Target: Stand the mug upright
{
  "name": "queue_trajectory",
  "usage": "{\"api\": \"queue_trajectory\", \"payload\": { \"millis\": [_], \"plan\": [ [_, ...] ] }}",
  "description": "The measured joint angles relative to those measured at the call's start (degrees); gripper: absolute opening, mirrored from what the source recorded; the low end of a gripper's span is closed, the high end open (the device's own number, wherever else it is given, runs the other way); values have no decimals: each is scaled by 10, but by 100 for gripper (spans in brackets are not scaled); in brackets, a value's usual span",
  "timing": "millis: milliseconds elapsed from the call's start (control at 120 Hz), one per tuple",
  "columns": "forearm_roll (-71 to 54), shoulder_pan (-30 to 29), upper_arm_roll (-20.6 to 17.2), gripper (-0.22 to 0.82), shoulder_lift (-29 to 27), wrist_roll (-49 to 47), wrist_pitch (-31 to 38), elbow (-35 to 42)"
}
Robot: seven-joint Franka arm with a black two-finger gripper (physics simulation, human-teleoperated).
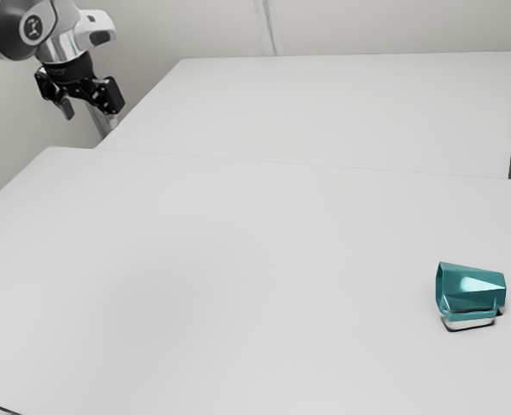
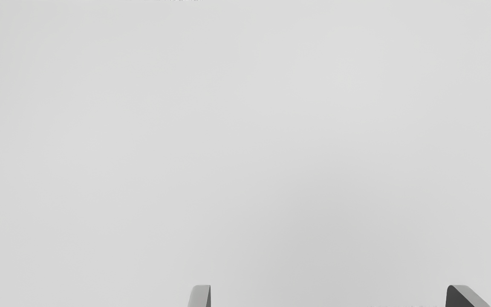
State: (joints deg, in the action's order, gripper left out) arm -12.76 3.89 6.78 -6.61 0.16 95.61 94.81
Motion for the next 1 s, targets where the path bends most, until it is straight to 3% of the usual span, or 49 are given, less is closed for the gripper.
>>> {"api": "queue_trajectory", "payload": {
  "millis": [292, 442, 558, 842, 1000],
  "plan": [
    [26, 5, -21, 60, -2, 8, 6, 13],
    [74, 10, -23, 60, 7, 10, 13, 54],
    [126, 10, -62, 60, 39, 9, 29, 79],
    [350, 62, -103, 60, 99, -8, 102, 117],
    [492, 50, -131, 60, 134, -21, 157, 152]
  ]
}}
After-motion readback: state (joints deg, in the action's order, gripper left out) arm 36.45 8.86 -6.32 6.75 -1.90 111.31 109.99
